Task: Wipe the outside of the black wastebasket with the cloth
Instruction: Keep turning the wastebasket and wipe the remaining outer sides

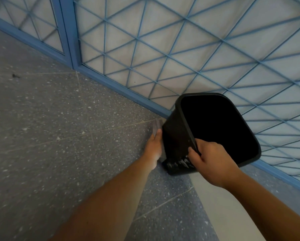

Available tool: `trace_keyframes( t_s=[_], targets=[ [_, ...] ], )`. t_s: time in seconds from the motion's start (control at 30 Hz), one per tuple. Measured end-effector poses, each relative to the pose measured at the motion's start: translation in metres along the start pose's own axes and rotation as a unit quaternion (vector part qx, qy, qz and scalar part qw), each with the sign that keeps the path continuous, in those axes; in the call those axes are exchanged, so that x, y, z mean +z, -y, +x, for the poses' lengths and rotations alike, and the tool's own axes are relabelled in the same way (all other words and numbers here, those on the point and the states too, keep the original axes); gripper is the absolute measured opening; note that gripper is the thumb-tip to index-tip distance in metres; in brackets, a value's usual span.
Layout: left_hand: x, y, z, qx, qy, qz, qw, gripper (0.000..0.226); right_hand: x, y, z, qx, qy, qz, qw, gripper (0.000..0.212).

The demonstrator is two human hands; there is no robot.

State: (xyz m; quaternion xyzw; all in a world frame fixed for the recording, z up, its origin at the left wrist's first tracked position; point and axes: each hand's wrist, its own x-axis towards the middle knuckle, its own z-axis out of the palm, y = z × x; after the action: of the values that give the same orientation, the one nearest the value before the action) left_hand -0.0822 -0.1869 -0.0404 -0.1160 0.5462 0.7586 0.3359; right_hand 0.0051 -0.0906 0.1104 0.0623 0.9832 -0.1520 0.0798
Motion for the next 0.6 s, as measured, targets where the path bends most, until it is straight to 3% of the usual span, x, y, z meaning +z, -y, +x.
trace_keyframes(
  t_s=[0.07,0.2,0.33,0.47,0.6],
  targets=[
    [0.002,0.0,0.006,-0.018,-0.002,-0.022,1.0,0.055,0.001,0.001,0.001,0.003,-0.007,0.0,1.0,0.03],
    [0.016,0.01,-0.006,0.048,0.009,-0.053,0.997,0.049,0.001,0.0,0.002,0.005,-0.018,0.001,1.0,0.031],
    [0.008,0.011,0.001,0.013,-0.018,-0.054,0.998,0.05,0.001,0.001,0.0,-0.003,-0.019,0.002,1.0,0.031],
    [0.023,0.019,-0.016,0.093,0.002,-0.021,0.995,0.055,-0.001,-0.001,0.002,-0.014,-0.016,0.001,1.0,0.028],
    [0.012,0.016,-0.007,0.053,-0.014,-0.033,0.998,0.05,0.0,-0.001,0.002,-0.012,-0.018,0.006,1.0,0.028]
  ],
)
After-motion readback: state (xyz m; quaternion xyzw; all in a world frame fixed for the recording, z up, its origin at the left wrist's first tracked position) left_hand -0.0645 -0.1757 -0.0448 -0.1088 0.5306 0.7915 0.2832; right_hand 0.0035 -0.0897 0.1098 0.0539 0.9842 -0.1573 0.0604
